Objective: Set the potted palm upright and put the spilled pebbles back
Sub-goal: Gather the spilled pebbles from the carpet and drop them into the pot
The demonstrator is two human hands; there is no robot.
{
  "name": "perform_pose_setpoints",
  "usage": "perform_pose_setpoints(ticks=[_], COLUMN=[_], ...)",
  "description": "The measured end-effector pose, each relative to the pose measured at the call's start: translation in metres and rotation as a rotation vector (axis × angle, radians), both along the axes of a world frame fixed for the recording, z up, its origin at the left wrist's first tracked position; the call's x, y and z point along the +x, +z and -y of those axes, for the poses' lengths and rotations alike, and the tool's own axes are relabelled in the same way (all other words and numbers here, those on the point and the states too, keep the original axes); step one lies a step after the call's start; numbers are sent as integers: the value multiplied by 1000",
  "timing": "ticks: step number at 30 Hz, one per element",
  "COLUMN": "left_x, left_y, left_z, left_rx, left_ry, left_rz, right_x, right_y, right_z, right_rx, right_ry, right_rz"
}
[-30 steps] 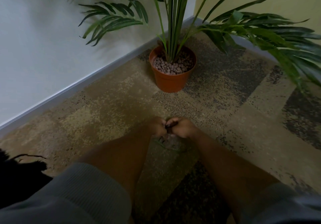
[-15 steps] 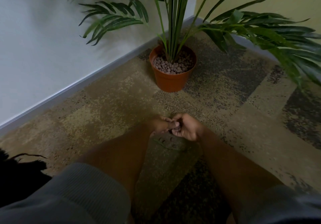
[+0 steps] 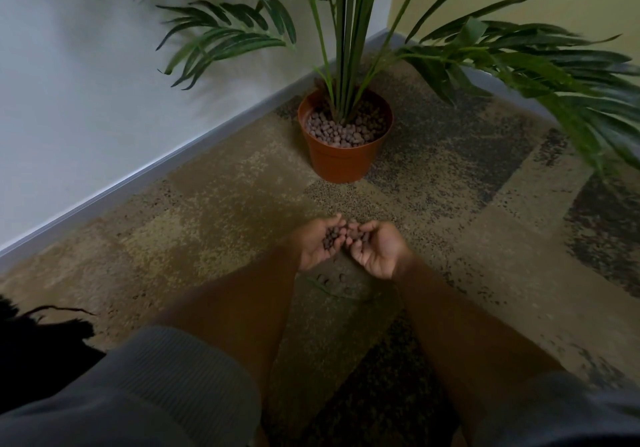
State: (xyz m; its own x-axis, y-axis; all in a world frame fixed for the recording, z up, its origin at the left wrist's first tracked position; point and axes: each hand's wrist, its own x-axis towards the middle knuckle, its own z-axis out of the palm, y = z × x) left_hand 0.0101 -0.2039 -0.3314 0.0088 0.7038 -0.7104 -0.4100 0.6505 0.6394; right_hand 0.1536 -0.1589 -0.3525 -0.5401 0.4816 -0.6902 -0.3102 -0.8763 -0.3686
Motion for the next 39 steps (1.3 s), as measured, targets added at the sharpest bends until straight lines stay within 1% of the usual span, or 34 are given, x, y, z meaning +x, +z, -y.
perform_pose_setpoints(ticks=[3,7,14,17,20,24,26,28,30,32,35,39], left_x=[-2,-2,-3,-5,-11,-20,-22,-23,-24,-27,-32,-41], left_y=[-1,-3,-7,-6,-5,11,28,48,71,92,109,116], left_z=[1,2,1,-1,-7,-24,-37,-51,-65,-78,-97,-120], left_rx=[-36,-78,-133,-151,-155,-96,-28,69,156,219,246,251], left_ry=[70,65,120,218,382,627,719,766,770,751,733,667], left_rz=[16,10,9,55,129,282,349,370,369,353,314,257], right_x=[-1,-2,0,-1,-4,-14,-20,-25,-30,-36,-47,-56], right_y=[3,4,-1,4,14,37,55,76,97,113,127,133], right_z=[-1,0,-1,-1,-6,-21,-32,-43,-55,-73,-102,-126], right_rx=[22,35,23,14,9,12,41,74,97,103,115,134], right_ry=[-5,36,16,-22,-107,-243,-291,-329,-372,-445,-521,-500], right_rz=[29,76,191,171,102,-14,-72,-139,-188,-195,-162,-137])
